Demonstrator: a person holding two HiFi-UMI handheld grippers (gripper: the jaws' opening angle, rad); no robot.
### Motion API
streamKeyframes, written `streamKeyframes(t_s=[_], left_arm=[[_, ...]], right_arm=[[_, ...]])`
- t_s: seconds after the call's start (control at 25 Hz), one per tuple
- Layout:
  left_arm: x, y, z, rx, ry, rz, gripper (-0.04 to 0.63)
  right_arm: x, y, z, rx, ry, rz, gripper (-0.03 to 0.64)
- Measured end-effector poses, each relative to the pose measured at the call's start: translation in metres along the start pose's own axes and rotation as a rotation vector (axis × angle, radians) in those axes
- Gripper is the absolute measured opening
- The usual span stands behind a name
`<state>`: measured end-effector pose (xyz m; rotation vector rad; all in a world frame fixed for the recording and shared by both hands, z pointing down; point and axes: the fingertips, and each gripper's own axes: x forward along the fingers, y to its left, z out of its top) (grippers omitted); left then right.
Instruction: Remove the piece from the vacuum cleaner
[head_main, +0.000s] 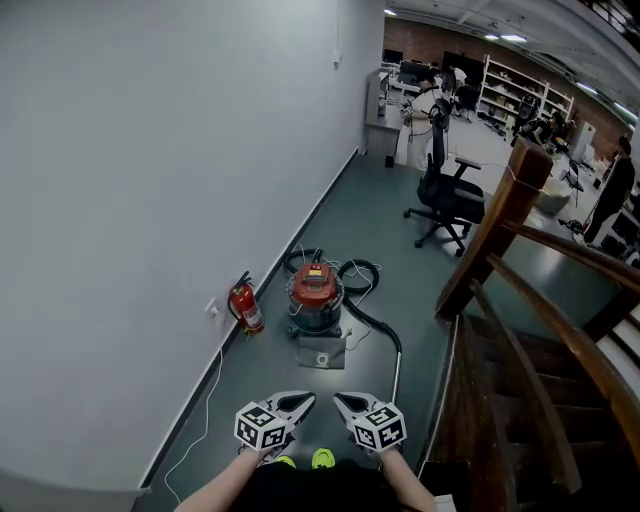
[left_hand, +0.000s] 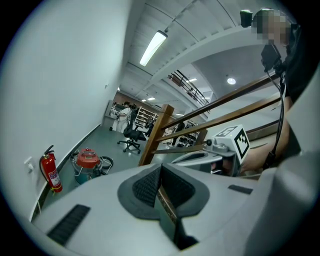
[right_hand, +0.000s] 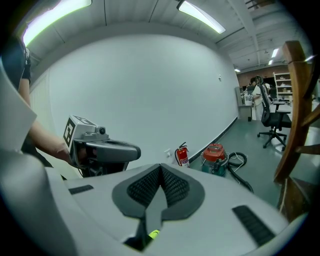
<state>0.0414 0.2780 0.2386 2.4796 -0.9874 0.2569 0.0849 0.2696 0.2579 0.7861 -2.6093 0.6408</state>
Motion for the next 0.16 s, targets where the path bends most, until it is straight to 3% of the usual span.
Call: streamKeyframes(t_s=[0.16], left_arm=[[-0.0029,-0.0029,-0.0010,0.003,0.004,-0.004,0.014]], right_arm=[[-0.0029,0.0035,0.0000,0.005,-0.006,-0.005,0.015]])
